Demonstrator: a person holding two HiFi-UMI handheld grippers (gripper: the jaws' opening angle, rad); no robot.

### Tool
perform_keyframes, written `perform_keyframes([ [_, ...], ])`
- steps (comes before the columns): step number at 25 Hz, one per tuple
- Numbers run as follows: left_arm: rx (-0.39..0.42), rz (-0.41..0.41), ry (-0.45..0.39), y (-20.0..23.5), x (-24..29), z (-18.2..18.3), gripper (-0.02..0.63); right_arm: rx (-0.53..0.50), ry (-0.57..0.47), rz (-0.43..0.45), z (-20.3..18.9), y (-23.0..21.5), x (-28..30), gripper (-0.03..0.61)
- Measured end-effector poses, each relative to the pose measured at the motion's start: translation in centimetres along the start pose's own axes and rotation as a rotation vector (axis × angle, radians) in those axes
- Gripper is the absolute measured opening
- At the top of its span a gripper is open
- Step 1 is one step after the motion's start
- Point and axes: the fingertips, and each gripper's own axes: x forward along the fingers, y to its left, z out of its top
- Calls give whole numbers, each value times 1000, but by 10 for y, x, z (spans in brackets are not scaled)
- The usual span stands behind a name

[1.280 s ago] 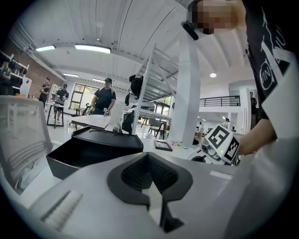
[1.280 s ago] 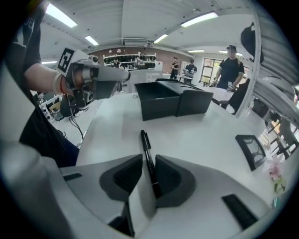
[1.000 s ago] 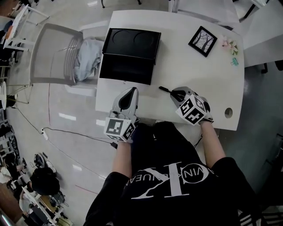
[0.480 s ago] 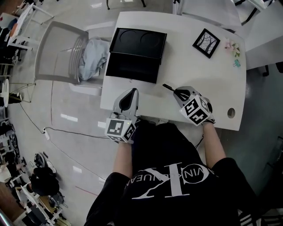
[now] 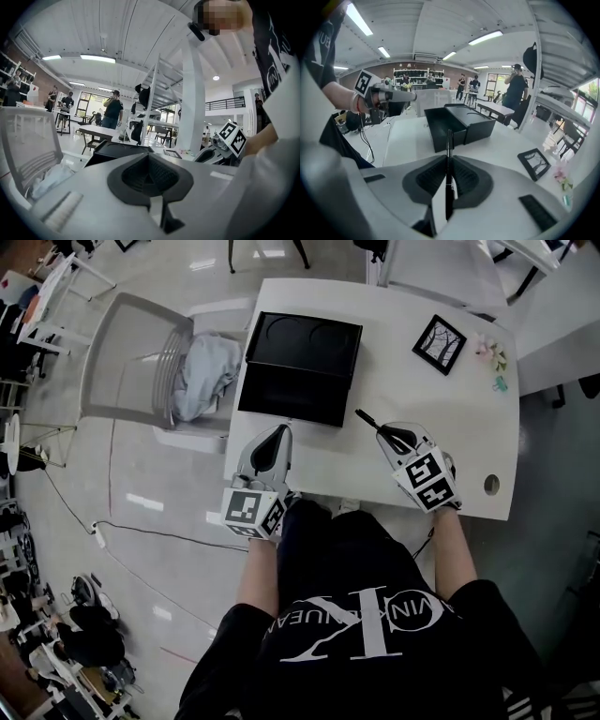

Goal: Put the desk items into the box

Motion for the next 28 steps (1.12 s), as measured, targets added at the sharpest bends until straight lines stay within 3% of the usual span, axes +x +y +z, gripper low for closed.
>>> perform_keyframes([
  [15, 16, -20, -32, 38, 1, 29, 11, -19, -81, -40, 68, -2, 11, 49],
  [28, 14, 9, -53, 86, -5, 46, 11, -71, -104, -4, 118, 11, 46, 49],
])
